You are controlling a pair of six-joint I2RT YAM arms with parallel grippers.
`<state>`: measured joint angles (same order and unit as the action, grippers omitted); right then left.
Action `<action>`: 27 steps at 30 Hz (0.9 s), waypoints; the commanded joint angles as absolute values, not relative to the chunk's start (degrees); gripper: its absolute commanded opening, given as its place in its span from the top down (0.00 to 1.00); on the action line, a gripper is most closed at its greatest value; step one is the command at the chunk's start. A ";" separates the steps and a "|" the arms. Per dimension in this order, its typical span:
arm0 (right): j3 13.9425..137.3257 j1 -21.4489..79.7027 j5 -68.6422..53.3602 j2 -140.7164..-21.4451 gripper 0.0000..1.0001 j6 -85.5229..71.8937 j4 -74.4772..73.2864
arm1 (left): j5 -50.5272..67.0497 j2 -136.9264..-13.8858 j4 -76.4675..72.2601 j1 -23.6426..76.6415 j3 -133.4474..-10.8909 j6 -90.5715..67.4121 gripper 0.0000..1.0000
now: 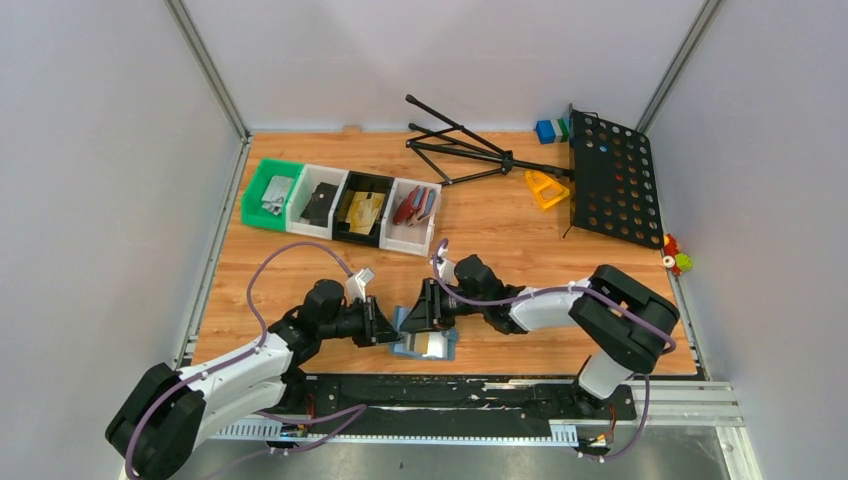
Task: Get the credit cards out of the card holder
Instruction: Remove the credit card from the card holder.
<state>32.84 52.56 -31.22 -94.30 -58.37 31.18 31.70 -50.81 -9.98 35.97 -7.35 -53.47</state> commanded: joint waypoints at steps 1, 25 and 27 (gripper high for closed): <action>32.64 52.09 -26.05 -88.51 0.62 -54.41 25.87 | 30.78 -50.72 -8.91 36.12 -10.55 -51.63 0.84; 28.03 50.93 -24.07 -84.78 0.55 -52.52 16.72 | 29.62 -55.44 -11.44 35.95 -11.51 -51.00 0.52; 28.13 50.93 -24.00 -85.08 0.54 -52.62 16.78 | 29.89 -58.07 -11.24 35.95 -12.82 -50.12 0.53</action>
